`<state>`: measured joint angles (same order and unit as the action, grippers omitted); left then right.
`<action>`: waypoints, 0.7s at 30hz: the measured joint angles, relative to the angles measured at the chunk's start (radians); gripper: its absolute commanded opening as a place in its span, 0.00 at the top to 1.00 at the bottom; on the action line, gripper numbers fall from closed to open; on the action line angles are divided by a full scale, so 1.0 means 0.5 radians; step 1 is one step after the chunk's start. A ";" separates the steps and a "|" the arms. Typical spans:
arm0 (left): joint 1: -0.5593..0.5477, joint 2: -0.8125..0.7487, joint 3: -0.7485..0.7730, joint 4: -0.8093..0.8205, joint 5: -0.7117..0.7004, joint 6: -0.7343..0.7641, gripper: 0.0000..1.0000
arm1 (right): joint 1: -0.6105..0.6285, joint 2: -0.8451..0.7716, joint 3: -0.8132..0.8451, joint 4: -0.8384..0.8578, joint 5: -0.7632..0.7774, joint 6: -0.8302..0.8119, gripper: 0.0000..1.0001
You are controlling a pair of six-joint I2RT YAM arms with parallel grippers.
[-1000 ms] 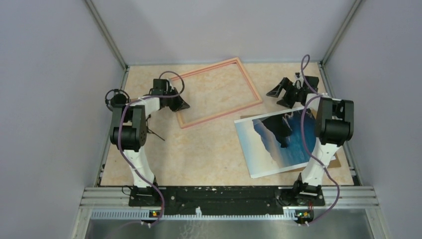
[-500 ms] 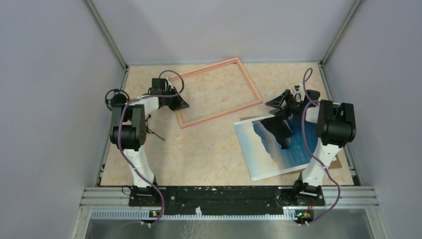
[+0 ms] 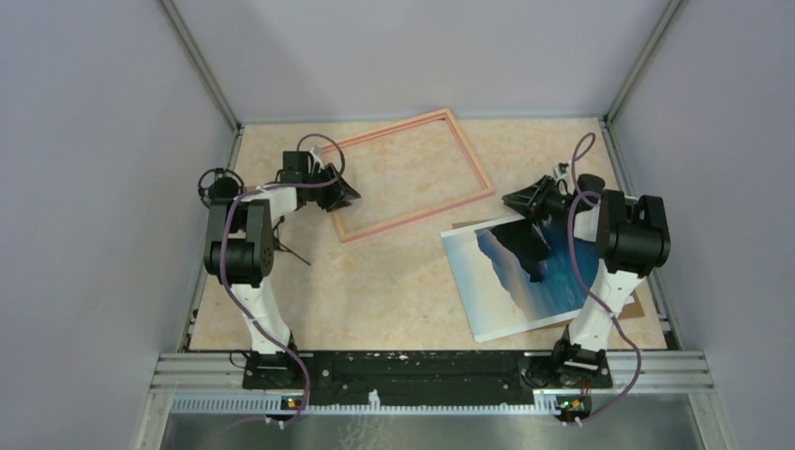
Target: Put the photo into the frame
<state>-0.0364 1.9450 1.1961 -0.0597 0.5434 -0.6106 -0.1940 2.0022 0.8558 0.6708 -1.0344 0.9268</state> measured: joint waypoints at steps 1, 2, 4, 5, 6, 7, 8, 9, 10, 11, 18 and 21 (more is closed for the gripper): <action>0.000 -0.026 -0.040 0.022 -0.002 -0.009 0.37 | 0.005 0.006 -0.024 0.065 0.018 0.037 0.86; 0.000 -0.060 -0.080 0.030 -0.002 -0.015 0.31 | 0.006 0.008 -0.043 0.109 0.034 0.053 0.91; 0.000 -0.153 -0.138 0.025 -0.008 -0.022 0.25 | 0.018 0.008 -0.098 0.197 0.071 0.104 0.97; 0.000 -0.198 -0.146 0.022 -0.012 -0.020 0.24 | 0.027 0.008 -0.117 0.229 0.088 0.127 0.99; 0.000 -0.243 -0.145 0.024 -0.021 -0.012 0.22 | 0.038 0.008 -0.137 0.273 0.109 0.149 1.00; 0.000 -0.294 -0.145 0.027 -0.034 -0.002 0.21 | 0.053 0.008 -0.158 0.323 0.134 0.170 1.00; 0.000 -0.352 -0.144 0.026 -0.050 0.011 0.20 | 0.066 0.008 -0.172 0.356 0.151 0.190 1.00; 0.000 -0.401 -0.144 0.025 -0.065 0.024 0.20 | 0.077 0.008 -0.186 0.391 0.166 0.211 1.00; 0.000 -0.446 -0.141 0.024 -0.074 0.031 0.19 | 0.089 0.008 -0.197 0.433 0.182 0.230 1.00; 0.000 -0.493 -0.140 0.024 -0.080 0.039 0.19 | 0.099 0.008 -0.208 0.485 0.196 0.251 1.00; -0.034 -0.652 -0.137 0.031 -0.015 0.071 0.16 | 0.165 0.036 -0.298 0.877 0.327 0.448 1.00; -0.082 -0.657 -0.137 0.056 0.045 0.069 0.13 | 0.207 0.091 -0.332 0.991 0.417 0.512 1.00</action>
<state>-0.0772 1.6165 1.1278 -0.0319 0.5659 -0.5762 -0.0906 2.0476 0.6899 1.1664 -0.8257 1.1828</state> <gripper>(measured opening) 0.851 0.005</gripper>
